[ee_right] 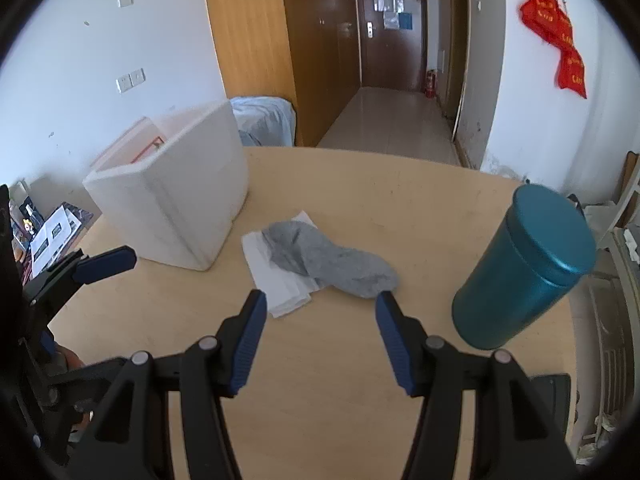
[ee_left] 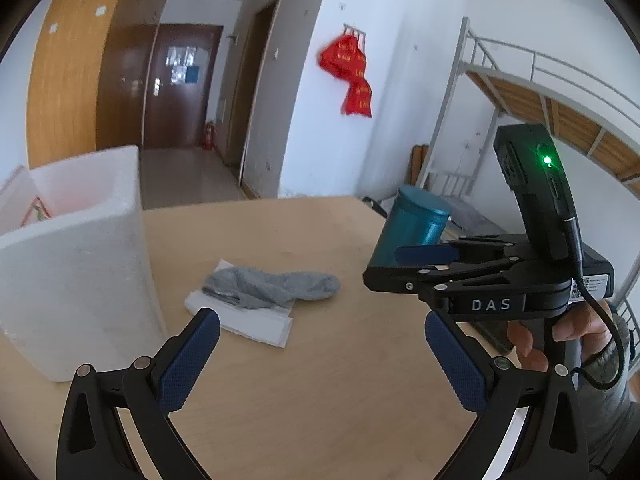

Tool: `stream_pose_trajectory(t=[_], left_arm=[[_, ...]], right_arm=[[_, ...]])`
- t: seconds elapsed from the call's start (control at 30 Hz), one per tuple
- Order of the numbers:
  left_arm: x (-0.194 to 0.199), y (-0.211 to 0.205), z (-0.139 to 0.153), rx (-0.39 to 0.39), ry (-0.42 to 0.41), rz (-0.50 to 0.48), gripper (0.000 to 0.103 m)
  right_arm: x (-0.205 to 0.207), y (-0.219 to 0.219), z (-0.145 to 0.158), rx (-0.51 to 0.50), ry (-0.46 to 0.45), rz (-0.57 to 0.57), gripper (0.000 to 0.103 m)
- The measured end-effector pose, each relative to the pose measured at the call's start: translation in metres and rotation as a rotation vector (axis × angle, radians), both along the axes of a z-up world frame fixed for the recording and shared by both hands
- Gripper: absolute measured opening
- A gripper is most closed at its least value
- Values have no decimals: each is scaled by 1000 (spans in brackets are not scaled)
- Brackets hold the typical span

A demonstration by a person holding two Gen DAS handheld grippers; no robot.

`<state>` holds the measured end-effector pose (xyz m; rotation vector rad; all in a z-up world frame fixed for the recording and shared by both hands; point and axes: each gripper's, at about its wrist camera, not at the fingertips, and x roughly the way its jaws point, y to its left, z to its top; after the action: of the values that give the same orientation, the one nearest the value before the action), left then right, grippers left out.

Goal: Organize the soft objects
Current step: 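Move both tools toward the grey sock on the white paper towel, then close the right tool on the grey sock while the left tool grasps the white paper towel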

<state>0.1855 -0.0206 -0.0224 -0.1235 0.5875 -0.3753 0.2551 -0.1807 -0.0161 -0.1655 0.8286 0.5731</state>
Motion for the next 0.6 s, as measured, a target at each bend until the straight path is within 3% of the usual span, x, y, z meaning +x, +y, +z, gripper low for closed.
stream_pose_trajectory(t=[0.33, 0.5, 0.6], left_arm=[[27, -6, -18, 46, 60, 51, 101], [42, -15, -36, 96, 123, 91, 101], [43, -17, -40, 118, 114, 97, 101]], right_arm=[[40, 2, -24, 28, 87, 31, 61], [57, 22, -40, -51, 97, 65, 61], [65, 29, -48, -64, 117, 75, 61]])
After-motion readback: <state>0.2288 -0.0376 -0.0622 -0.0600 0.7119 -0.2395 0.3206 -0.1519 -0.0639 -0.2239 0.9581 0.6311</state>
